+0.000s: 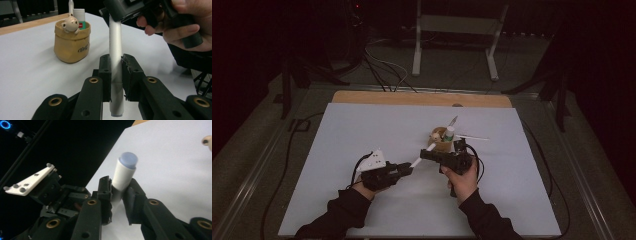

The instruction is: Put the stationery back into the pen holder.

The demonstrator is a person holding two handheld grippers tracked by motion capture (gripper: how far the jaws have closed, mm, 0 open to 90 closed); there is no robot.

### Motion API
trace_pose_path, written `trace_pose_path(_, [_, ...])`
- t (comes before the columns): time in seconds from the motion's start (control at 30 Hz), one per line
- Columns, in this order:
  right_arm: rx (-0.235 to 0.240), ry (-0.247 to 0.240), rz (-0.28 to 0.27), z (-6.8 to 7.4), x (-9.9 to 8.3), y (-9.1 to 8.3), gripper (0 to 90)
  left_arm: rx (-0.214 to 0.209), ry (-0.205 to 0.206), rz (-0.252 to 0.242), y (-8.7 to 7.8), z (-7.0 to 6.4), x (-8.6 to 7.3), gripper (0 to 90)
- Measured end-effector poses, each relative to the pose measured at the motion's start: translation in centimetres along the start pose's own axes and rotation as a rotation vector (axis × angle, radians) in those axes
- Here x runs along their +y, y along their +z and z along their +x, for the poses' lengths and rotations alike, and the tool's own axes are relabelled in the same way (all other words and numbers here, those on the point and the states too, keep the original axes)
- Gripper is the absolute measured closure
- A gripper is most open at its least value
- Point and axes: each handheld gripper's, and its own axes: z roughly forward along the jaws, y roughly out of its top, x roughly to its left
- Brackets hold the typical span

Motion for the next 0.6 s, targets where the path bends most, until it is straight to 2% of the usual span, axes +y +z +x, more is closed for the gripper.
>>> trace_pose_path(0.1, [0.006, -0.001, -0.001, 0.1, 0.0, 0.0, 78.6, -0.003, -0.002, 0.001, 0.0, 0.0, 0.0, 79.3])
trace_pose_path(0.23, [0.001, -0.032, -0.004, 0.5, 0.0, -0.1, 78.9, -0.014, -0.005, 0.008, 0.0, 0.0, 0.1, 78.1])
trace_pose_path(0.27, [-0.003, -0.052, -0.005, 0.7, 0.0, 0.0, 79.0, -0.013, -0.032, 0.037, 0.1, 0.1, 0.3, 74.0])
trace_pose_path(0.3, [-0.003, -0.052, -0.005, 0.7, 0.0, 0.0, 79.0, -0.013, -0.032, 0.037, 0.1, 0.1, 0.3, 65.1])
trace_pose_path(0.33, [-0.011, -0.067, -0.006, 0.9, 0.0, 0.0, 79.0, -0.006, -0.043, 0.068, 0.2, 0.1, 0.3, 62.3])
trace_pose_path(0.4, [-0.018, -0.085, -0.007, 1.0, 0.1, 0.0, 78.9, -0.008, -0.052, 0.082, 0.3, 0.0, 0.3, 58.2])
trace_pose_path(0.53, [-0.039, -0.119, -0.007, 1.2, 0.2, 0.0, 78.9, 0.007, -0.058, 0.090, 0.2, 0.0, 0.4, 49.0])
trace_pose_path(0.6, [-0.053, -0.138, -0.007, 1.4, 0.2, -0.1, 79.0, 0.017, -0.059, 0.090, 0.1, 0.0, 0.5, 47.4])
